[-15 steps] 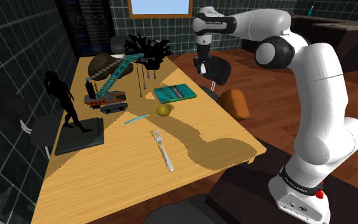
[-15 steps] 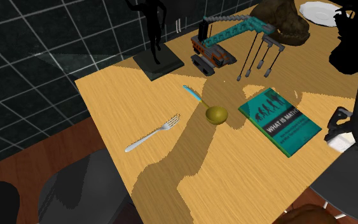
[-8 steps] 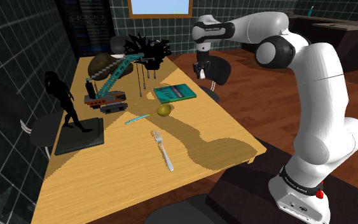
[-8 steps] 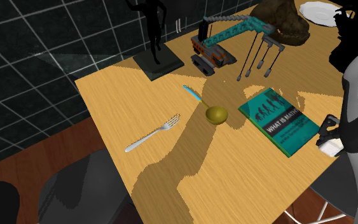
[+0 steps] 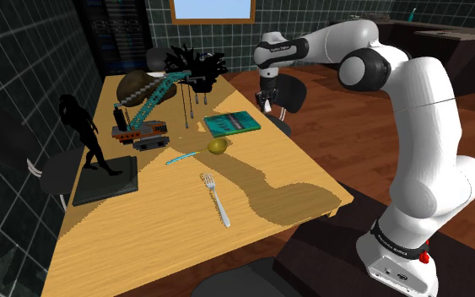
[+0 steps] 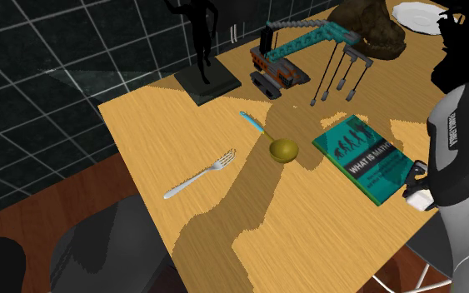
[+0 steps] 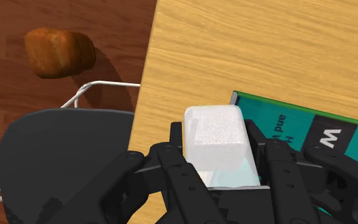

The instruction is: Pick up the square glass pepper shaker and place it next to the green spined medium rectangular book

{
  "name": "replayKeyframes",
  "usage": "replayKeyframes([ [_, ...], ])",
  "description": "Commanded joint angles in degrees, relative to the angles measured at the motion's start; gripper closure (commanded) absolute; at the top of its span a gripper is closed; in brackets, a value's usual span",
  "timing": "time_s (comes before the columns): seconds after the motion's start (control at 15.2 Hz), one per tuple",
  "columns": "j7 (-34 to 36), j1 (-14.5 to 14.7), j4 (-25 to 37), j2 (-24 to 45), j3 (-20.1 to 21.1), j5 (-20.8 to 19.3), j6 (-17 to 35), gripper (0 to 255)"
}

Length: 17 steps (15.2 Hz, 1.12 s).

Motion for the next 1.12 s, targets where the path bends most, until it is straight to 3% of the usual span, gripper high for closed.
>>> replayKeyframes([
  [0.0, 0.0, 0.0, -1.0, 0.3, 0.0, 0.0, 1.3, 255],
  [0.73, 0.0, 0.0, -2.6, 0.9, -0.1, -0.1, 3.5, 255],
  [0.79, 0.0, 0.0, -2.6, 0.9, -0.1, -0.1, 3.5, 0],
  [1.06, 0.0, 0.0, -2.6, 0.9, -0.1, -0.1, 3.5, 0],
])
